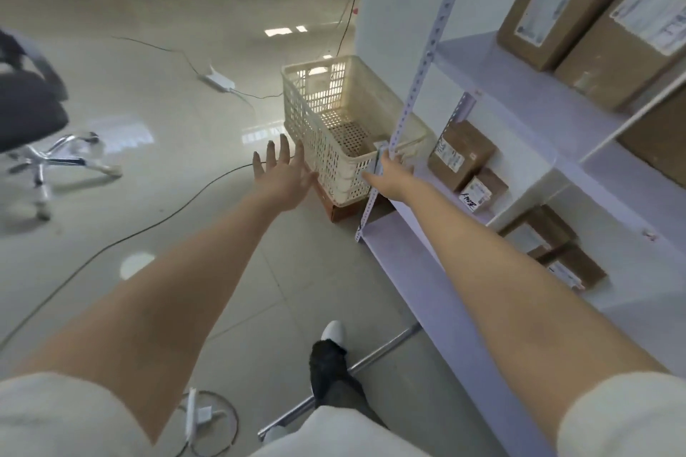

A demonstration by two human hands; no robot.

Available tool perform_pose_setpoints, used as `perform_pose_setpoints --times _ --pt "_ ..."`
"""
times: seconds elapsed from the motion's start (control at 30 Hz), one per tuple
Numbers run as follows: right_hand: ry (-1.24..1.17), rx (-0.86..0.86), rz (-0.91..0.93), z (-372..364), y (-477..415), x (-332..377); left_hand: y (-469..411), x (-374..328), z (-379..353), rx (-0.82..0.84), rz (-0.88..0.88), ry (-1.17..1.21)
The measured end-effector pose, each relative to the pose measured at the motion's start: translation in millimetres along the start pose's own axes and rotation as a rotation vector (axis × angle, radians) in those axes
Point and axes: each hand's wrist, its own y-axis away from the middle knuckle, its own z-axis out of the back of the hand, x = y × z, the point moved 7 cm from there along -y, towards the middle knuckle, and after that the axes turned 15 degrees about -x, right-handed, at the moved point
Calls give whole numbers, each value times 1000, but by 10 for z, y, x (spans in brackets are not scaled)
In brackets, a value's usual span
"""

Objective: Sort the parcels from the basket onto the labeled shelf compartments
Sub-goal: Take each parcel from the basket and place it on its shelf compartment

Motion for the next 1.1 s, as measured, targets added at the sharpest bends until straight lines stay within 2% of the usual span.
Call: perform_pose_setpoints --times 0.2,0.37,0.47,0.57,0.73,0.93,1.1 --pt "-54 89 43 28 -917 341 -961 254 61 -30 44 -64" --pt "-21 123 72 133 -1730 525 -1777 197 198 -76 15 -82" --pt "-57 110 66 134 -2137 664 -2096 266 120 -58 53 -54" --pt "-86 187 43 35 -2530 837 -2458 470 18 -35 81 -71" --pt "-128 203 15 -47 -3341 1145 -3405 823 -86 -9 87 -96" --pt "-246 171 -161 96 -4208 1082 -4651 833 -264 57 -69 -75" --pt "-376 82 -403 180 -4660 636 -5558 534 -549 139 -196 -66"
